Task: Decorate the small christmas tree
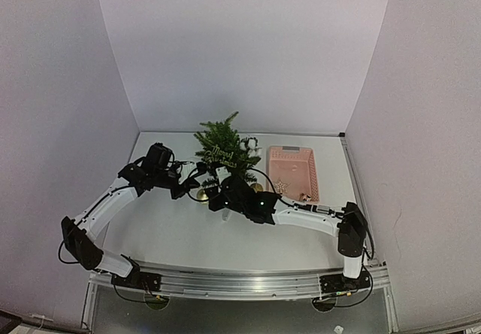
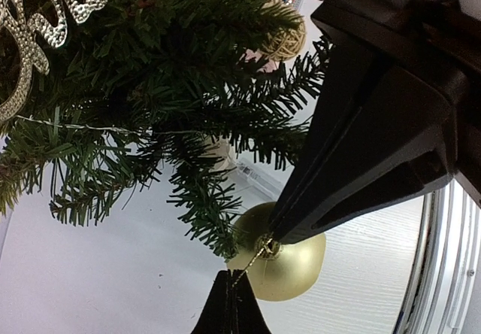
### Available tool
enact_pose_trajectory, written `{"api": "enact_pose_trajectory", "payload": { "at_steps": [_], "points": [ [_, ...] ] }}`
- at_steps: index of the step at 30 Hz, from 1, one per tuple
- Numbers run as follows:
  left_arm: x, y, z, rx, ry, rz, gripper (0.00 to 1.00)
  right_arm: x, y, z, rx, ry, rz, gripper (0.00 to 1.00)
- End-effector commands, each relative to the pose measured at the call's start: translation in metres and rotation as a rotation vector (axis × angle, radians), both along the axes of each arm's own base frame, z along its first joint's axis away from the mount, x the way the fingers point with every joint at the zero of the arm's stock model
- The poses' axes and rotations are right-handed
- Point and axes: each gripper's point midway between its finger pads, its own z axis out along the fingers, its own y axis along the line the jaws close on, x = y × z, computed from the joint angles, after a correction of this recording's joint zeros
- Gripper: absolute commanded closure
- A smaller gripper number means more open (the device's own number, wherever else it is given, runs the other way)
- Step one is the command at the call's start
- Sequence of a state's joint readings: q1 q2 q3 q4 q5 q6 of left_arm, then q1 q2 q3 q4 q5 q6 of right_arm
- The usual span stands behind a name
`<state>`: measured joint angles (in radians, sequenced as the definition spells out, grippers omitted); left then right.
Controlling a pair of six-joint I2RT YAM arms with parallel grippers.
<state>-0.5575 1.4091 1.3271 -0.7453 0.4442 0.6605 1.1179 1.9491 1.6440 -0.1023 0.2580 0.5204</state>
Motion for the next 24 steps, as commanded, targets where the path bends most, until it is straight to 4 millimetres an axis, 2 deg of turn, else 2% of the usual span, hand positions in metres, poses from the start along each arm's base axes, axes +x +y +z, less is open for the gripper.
{"api": "enact_pose_trajectory", "payload": {
  "at_steps": [1,7,13,16,20,24],
  "points": [
    [0.022,-0.004,0.007,-0.033,-0.052,0.062,1.0,0.008,-0.005,-0.008,-0.029,0.017,-0.069,1.0],
    [0.028,-0.008,0.009,-0.066,-0.054,0.082,1.0,0.012,-0.01,-0.007,-0.023,0.02,-0.108,1.0],
    [0.028,-0.008,0.005,-0.065,-0.046,0.081,1.0,0.014,-0.004,-0.007,-0.02,0.02,-0.103,1.0],
    [0.022,-0.009,0.008,-0.069,-0.04,0.059,1.0,0.011,-0.001,-0.008,-0.019,0.024,-0.079,1.0],
    [0.003,-0.006,0.009,-0.055,-0.039,-0.025,1.0,0.009,-0.001,-0.005,-0.014,0.026,-0.066,1.0],
    [-0.003,-0.002,0.009,-0.035,-0.058,-0.051,1.0,0.01,-0.002,-0.002,-0.012,0.017,-0.07,1.0]
  ]
}}
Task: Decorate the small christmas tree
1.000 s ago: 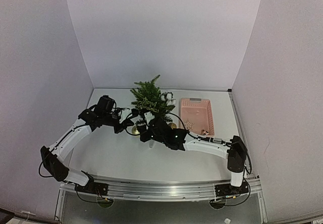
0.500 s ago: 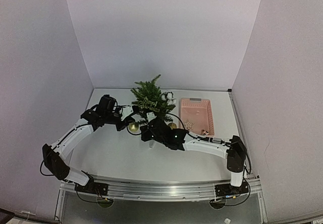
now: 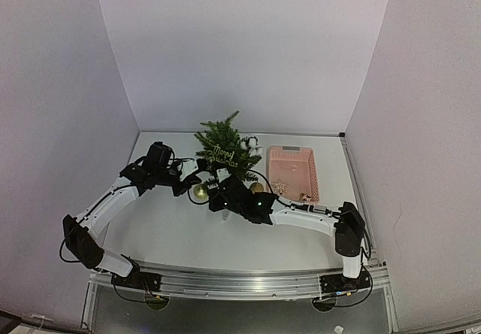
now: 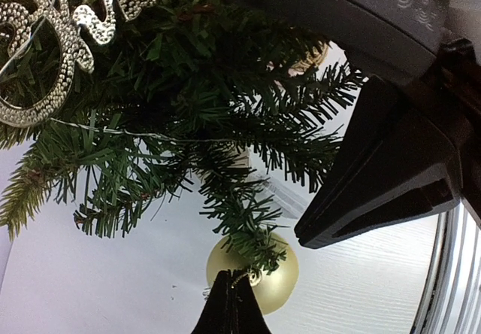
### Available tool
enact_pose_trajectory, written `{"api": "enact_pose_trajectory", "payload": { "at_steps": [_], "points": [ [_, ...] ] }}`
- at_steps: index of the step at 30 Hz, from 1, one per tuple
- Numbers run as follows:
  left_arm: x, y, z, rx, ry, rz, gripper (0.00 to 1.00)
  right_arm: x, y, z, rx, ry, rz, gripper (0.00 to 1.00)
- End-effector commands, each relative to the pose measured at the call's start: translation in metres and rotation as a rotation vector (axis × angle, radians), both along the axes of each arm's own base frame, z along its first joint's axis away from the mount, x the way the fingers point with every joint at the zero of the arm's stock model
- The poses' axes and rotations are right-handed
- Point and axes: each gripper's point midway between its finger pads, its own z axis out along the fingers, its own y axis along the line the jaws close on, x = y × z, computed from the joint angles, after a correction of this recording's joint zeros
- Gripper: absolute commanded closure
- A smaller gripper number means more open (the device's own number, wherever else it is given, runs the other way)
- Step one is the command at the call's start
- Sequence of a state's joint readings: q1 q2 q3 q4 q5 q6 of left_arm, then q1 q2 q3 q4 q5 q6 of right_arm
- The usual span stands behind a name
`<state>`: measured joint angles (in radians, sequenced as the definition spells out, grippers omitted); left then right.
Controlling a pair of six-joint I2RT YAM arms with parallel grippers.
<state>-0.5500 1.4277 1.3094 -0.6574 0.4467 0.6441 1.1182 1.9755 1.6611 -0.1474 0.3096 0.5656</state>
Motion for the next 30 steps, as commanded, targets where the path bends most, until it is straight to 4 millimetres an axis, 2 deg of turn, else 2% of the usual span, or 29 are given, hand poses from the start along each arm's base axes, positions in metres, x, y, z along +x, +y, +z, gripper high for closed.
{"api": "enact_pose_trajectory", "payload": {
  "at_steps": [1,8,12,17,19,25,30],
  "points": [
    [-0.018,0.004,0.008,0.004,-0.028,-0.071,1.0,0.002,0.004,0.015,0.023,-0.016,-0.001,1.0],
    [-0.025,0.003,0.01,0.0,-0.023,-0.102,1.0,-0.008,0.009,0.022,0.029,-0.021,0.074,1.0],
    [-0.032,0.004,0.014,-0.01,-0.011,-0.129,1.0,-0.014,0.016,0.03,0.043,-0.038,0.135,0.96],
    [-0.033,0.0,0.019,-0.035,-0.018,-0.145,1.0,-0.013,0.016,0.036,0.06,-0.052,0.129,0.94],
    [-0.033,-0.002,0.02,-0.042,-0.021,-0.149,1.0,-0.012,0.017,0.039,0.066,-0.058,0.127,0.92],
    [-0.039,-0.001,0.021,-0.031,-0.029,-0.188,1.0,-0.014,0.018,0.05,0.108,-0.087,0.147,0.76],
    [-0.048,0.0,0.028,-0.034,-0.033,-0.239,1.0,-0.015,0.02,0.053,0.111,-0.122,0.169,0.77]
  ]
}}
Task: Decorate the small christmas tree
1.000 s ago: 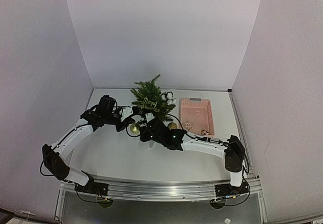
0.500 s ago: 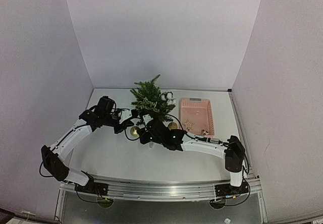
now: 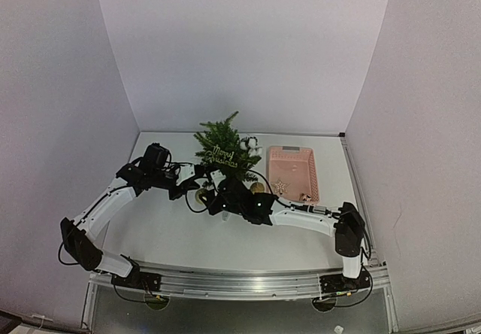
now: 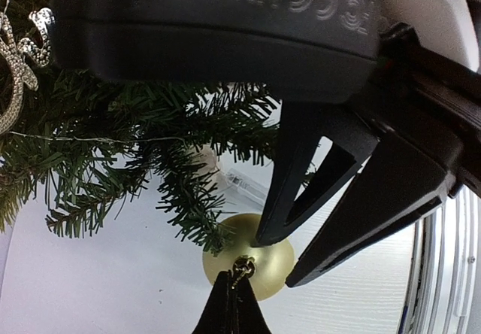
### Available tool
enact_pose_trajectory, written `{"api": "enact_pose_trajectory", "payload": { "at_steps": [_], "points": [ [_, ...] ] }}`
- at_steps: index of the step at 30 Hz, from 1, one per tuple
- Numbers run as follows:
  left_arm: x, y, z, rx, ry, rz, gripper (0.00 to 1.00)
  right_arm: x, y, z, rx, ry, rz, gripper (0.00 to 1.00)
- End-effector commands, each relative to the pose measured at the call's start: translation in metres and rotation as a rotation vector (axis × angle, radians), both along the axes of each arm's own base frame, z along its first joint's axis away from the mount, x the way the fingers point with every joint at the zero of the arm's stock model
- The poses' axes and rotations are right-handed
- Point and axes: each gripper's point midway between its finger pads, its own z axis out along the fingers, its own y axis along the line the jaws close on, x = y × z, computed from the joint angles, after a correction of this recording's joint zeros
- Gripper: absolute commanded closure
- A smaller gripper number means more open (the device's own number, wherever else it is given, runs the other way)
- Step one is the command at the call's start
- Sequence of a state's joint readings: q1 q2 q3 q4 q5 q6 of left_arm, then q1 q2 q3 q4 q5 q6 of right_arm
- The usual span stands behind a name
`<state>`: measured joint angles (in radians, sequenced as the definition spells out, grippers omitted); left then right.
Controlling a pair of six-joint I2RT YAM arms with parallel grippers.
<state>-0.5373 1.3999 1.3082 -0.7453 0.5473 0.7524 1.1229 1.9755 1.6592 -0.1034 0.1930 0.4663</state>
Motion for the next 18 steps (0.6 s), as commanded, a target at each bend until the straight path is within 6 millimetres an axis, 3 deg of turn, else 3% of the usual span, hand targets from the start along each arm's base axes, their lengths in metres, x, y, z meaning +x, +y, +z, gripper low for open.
{"api": "enact_pose_trajectory", "payload": {
  "at_steps": [1,11,18],
  "points": [
    [-0.025,-0.003,0.027,-0.036,-0.038,-0.118,1.0,0.001,0.003,0.048,0.109,-0.083,0.025,0.77],
    [-0.037,-0.004,0.031,-0.052,0.013,-0.147,1.0,-0.004,0.01,0.065,0.147,-0.179,0.094,0.83],
    [-0.039,-0.002,0.032,-0.044,0.013,-0.157,1.0,-0.004,0.008,0.066,0.143,-0.194,0.099,0.92]
  ]
}}
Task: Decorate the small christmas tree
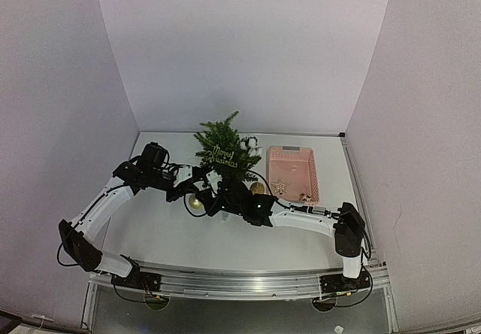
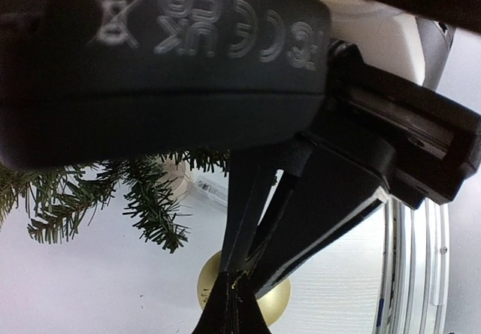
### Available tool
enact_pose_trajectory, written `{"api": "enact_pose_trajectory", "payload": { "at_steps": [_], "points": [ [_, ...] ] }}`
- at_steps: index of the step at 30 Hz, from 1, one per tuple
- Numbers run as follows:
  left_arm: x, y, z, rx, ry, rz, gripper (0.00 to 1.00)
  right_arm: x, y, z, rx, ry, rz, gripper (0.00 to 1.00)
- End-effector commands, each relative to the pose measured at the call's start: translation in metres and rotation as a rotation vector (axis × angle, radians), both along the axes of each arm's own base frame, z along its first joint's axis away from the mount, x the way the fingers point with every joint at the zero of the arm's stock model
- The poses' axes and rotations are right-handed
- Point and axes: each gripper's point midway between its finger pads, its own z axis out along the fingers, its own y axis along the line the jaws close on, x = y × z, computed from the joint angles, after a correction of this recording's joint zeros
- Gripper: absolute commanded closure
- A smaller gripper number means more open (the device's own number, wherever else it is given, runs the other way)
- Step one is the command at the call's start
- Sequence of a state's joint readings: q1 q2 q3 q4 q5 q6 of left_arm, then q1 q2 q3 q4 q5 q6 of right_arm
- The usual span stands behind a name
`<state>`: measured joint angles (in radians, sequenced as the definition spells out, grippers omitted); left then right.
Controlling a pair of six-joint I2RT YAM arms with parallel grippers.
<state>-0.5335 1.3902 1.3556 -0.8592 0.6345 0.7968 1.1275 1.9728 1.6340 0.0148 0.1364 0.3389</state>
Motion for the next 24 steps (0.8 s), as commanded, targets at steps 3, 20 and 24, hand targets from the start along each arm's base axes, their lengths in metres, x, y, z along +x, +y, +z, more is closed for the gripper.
{"api": "enact_pose_trajectory", "payload": {
  "at_steps": [3,20,24],
  "points": [
    [-0.017,-0.003,0.019,-0.025,-0.036,-0.076,1.0,0.002,-0.006,0.052,0.111,-0.076,0.001,0.97],
    [-0.009,-0.002,0.018,-0.013,-0.067,-0.057,1.0,0.006,-0.023,0.052,0.101,-0.075,-0.071,1.0],
    [0.003,-0.005,0.017,-0.014,-0.06,-0.008,1.0,0.008,-0.026,0.051,0.111,-0.054,-0.099,1.0]
  ]
}}
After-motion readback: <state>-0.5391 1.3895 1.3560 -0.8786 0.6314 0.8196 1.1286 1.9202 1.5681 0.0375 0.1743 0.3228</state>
